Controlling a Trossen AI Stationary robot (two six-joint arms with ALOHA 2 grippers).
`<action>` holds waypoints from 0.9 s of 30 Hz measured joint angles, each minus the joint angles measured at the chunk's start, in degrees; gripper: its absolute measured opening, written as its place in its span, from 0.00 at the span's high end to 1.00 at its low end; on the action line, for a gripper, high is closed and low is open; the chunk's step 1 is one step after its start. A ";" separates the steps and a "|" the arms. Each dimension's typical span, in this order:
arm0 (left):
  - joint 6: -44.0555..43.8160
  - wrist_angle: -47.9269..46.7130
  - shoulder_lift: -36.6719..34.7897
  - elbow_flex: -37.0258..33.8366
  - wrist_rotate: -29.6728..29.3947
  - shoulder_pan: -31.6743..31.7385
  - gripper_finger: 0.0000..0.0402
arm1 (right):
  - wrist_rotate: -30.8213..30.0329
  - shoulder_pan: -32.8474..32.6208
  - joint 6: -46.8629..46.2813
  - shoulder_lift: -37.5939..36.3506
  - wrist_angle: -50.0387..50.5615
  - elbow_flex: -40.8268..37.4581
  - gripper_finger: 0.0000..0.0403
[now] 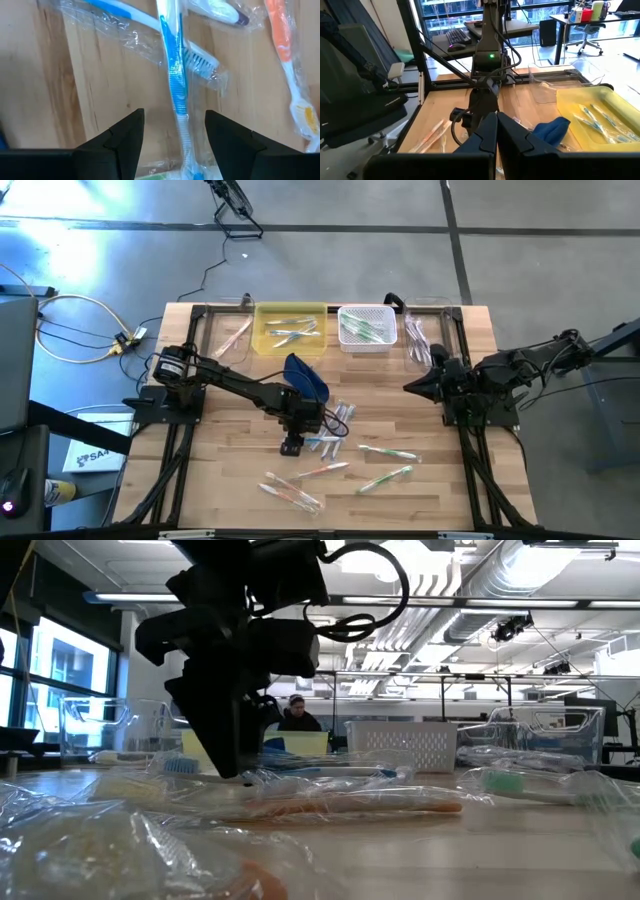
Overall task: Pick & Place Toothbrushes
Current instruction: Put the blue toothbrush into the yellow bin
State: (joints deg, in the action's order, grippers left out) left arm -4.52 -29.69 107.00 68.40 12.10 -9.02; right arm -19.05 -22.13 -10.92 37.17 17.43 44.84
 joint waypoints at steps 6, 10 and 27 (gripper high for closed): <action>-1.38 0.02 0.00 0.00 -1.10 0.00 0.48 | -0.03 0.00 -1.17 0.03 -0.10 0.00 0.99; -1.98 0.09 0.00 0.00 -1.12 0.00 0.48 | -0.04 0.00 -1.11 0.04 -0.08 0.00 0.99; -1.96 3.54 0.02 0.00 -1.01 0.00 0.69 | -0.50 0.00 0.25 0.02 -0.06 0.00 0.99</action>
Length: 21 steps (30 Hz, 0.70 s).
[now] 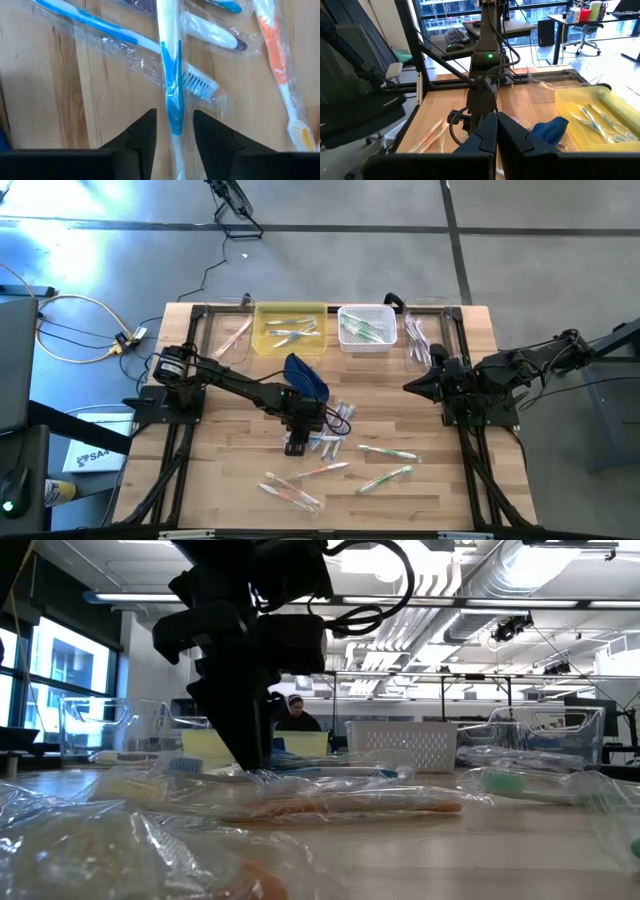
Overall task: Pick & Place Toothbrushes
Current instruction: Put the blue toothbrush into the yellow bin
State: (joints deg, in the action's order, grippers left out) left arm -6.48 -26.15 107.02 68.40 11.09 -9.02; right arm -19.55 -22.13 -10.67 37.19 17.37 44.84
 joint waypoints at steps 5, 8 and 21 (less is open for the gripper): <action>0.00 -0.04 0.02 0.00 0.12 0.00 0.76 | 0.00 0.00 0.30 0.00 0.00 0.02 0.99; -0.02 -0.04 0.02 0.00 0.71 0.00 0.80 | 0.00 0.00 0.23 0.00 0.00 0.02 0.99; -0.89 -0.03 0.02 0.00 1.54 0.00 0.99 | 0.20 0.00 0.21 0.00 0.02 0.02 0.99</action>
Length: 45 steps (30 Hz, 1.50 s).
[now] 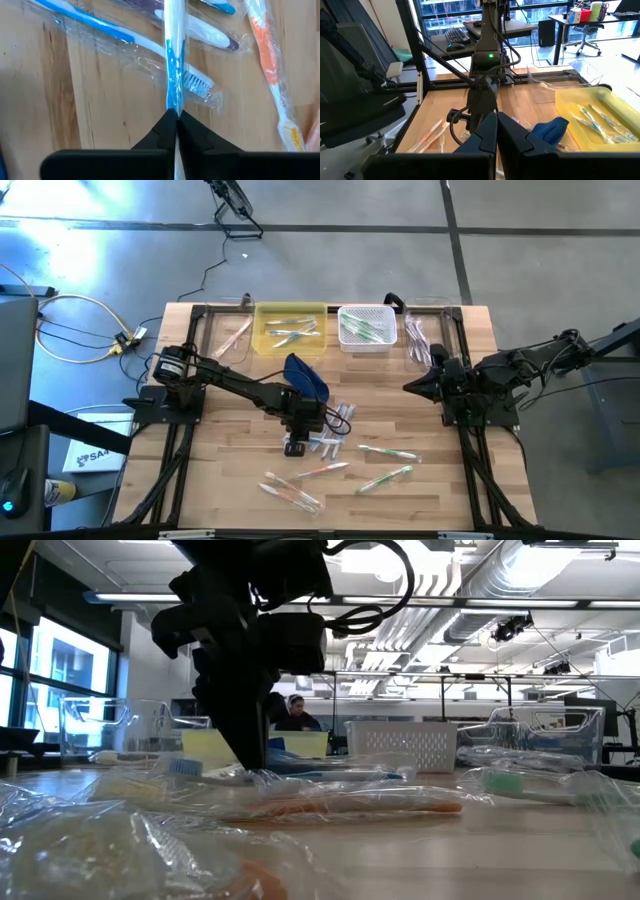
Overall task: Pick & Place Toothbrushes
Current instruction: Put the blue toothbrush into the yellow bin
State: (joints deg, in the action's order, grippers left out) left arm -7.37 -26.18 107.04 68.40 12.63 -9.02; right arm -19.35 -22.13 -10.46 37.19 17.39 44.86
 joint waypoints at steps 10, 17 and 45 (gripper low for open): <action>0.00 -0.04 0.00 0.00 1.89 0.00 1.00 | 0.00 0.00 0.13 0.00 0.00 0.07 0.99; 0.90 -0.79 -2.98 -0.04 3.08 0.02 1.00 | 1.32 0.00 0.15 -0.02 0.07 0.07 0.99; 17.22 -11.31 -28.08 0.01 -15.71 16.97 1.00 | 1.16 0.00 0.73 1.64 -3.48 0.07 0.99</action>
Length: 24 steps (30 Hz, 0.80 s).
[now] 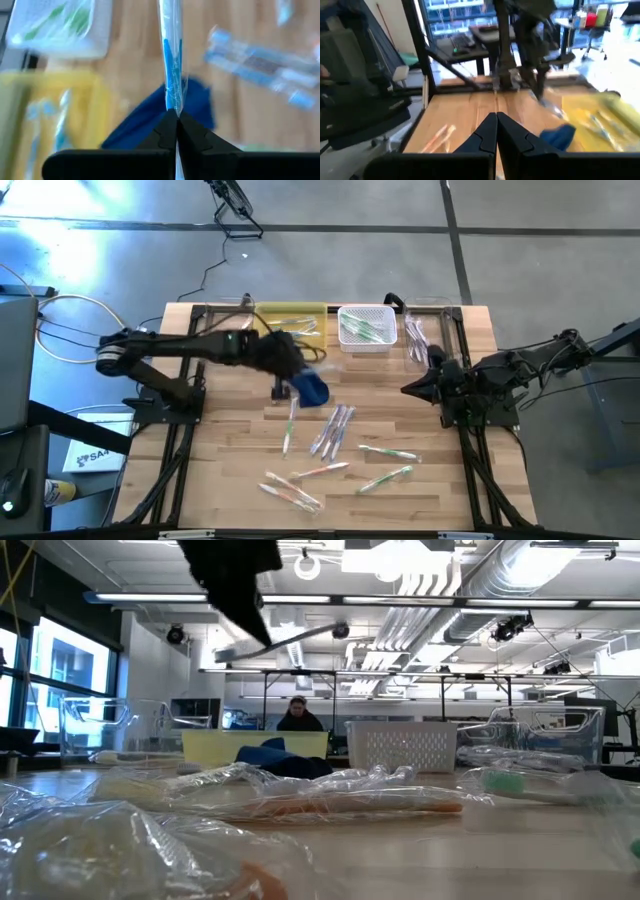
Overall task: Pick & Place Toothbrushes
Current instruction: Put the blue toothbrush into the yellow bin
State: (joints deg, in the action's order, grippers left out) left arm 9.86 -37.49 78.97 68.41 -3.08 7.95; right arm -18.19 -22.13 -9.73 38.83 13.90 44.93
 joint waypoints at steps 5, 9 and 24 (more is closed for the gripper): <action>7.92 -0.73 -0.18 -0.04 2.97 10.06 1.00 | -4.84 0.00 1.94 1.70 -3.47 0.00 0.99; 11.95 -0.59 -0.18 -0.03 5.93 19.35 1.00 | -7.01 0.00 1.20 3.02 -6.45 0.00 0.99; 20.65 3.45 11.90 -0.03 15.81 34.46 1.00 | -12.35 1.04 0.21 10.09 -11.25 0.00 0.99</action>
State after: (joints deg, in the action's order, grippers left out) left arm 30.50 -34.04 90.87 68.38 12.73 42.41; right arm -30.55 -21.09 -9.52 48.92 2.66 44.93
